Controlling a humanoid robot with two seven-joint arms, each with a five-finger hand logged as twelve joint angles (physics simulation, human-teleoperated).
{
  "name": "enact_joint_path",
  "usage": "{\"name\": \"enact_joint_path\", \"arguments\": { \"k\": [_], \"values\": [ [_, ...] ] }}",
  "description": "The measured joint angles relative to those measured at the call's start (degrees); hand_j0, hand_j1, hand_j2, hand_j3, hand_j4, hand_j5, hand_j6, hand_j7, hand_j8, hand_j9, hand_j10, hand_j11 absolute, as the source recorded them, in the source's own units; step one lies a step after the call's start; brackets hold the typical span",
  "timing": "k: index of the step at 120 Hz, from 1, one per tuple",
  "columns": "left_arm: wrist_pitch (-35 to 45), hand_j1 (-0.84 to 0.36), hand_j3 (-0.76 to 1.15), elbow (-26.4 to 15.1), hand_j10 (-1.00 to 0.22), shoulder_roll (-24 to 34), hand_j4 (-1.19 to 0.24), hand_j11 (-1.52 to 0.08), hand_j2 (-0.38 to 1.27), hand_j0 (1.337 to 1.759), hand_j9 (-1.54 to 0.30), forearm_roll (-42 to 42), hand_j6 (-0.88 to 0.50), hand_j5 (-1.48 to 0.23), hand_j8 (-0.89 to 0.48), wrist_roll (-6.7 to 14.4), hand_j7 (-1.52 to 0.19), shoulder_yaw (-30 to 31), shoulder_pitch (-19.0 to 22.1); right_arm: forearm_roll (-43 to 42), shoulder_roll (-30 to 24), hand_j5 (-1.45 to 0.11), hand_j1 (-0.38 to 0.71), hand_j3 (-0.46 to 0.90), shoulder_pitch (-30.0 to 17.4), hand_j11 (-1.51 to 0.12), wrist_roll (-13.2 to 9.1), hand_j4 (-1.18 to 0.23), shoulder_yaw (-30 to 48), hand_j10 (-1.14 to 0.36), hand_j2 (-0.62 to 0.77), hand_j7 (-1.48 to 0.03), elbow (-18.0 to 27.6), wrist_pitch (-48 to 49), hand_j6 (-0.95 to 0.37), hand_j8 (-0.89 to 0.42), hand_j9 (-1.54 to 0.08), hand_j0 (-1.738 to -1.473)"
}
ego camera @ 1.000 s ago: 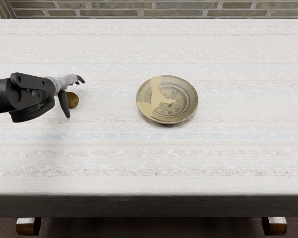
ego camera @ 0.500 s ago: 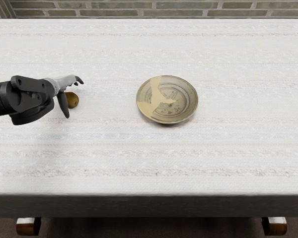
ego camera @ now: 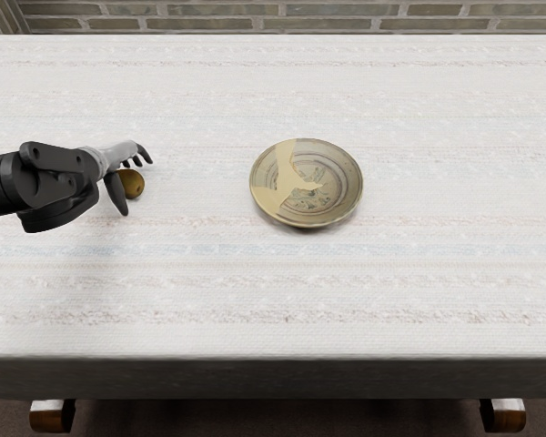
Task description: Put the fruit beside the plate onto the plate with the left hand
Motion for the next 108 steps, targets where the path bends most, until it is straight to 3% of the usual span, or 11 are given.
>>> {"name": "enact_joint_path", "arguments": {
  "k": [45, 65, 71, 80, 92, 105, 108],
  "values": [
    [0.01, -0.10, 0.00, 0.02, -0.34, 0.00, -0.38, -0.49, 0.08, 1.658, -0.49, -0.99, -0.38, -0.49, -0.38, 0.03, -0.49, 0.07, 0.09, 0.00, 0.00, -0.01, -0.34, 0.00, 0.00, -0.01, 0.00, -0.01, 0.00, -0.01, 0.00, -0.01, 0.00, 0.00, -0.01, -0.01, -0.01, -1.658],
    [-0.13, -0.20, 0.00, 0.01, -0.38, 0.00, -0.46, -0.60, 0.09, 1.658, -0.59, -1.95, -0.46, -0.59, -0.46, 0.02, -0.59, 0.08, 0.00, 0.00, 0.00, -0.01, -0.34, 0.00, 0.00, -0.01, 0.00, -0.01, 0.00, -0.01, 0.00, -0.01, 0.00, 0.00, -0.01, -0.01, -0.01, -1.658],
    [-1.07, -0.24, 0.00, 0.00, -0.33, 0.00, -0.53, -0.68, 0.11, 1.657, -0.67, -2.42, -0.52, -0.66, -0.44, 0.04, -0.66, 0.10, -0.15, 0.00, 0.00, -0.01, -0.34, 0.00, 0.00, -0.01, 0.00, -0.01, 0.00, -0.01, 0.00, -0.01, 0.00, 0.00, -0.01, -0.01, -0.01, -1.658],
    [-2.99, -0.29, 0.00, 0.07, -0.23, 0.05, -0.65, -0.81, 0.10, 1.653, -0.78, -2.57, -0.44, -0.72, -0.34, 0.15, -0.75, 0.07, -0.26, 0.00, 0.00, -0.01, -0.34, 0.00, 0.00, -0.01, 0.00, -0.01, 0.00, -0.01, 0.00, -0.01, 0.00, 0.00, -0.01, -0.01, -0.01, -1.658],
    [-4.25, -0.30, 0.08, 0.08, -0.13, 0.10, -0.61, -0.93, -0.02, 1.657, -0.91, -2.70, -0.32, -0.82, -0.22, 0.24, -0.88, 0.03, -0.27, 0.00, 0.00, -0.01, -0.34, 0.00, 0.00, -0.01, 0.00, -0.01, 0.00, -0.01, 0.00, -0.01, 0.00, 0.00, -0.01, -0.01, -0.01, -1.658],
    [-4.83, -0.37, 0.17, 0.05, -0.05, 0.22, -0.61, -0.99, 0.04, 1.667, -0.99, -3.18, -0.23, -0.88, -0.15, -0.01, -0.99, 0.06, -0.27, 0.00, 0.00, -0.01, -0.34, 0.00, 0.00, -0.01, 0.00, -0.01, 0.00, -0.01, 0.00, -0.01, 0.01, 0.00, -0.01, -0.01, -0.01, -1.658],
    [-4.97, -0.38, 0.14, 0.04, -0.04, 0.29, -0.55, -1.00, 0.07, 1.659, -0.97, -3.26, -0.25, -0.90, -0.17, -0.06, -0.96, 0.05, -0.34, 0.00, 0.00, -0.01, -0.34, 0.00, 0.00, -0.01, 0.00, -0.01, 0.00, -0.01, 0.00, -0.01, 0.01, 0.00, -0.01, -0.01, -0.01, -1.658]
  ]
}}
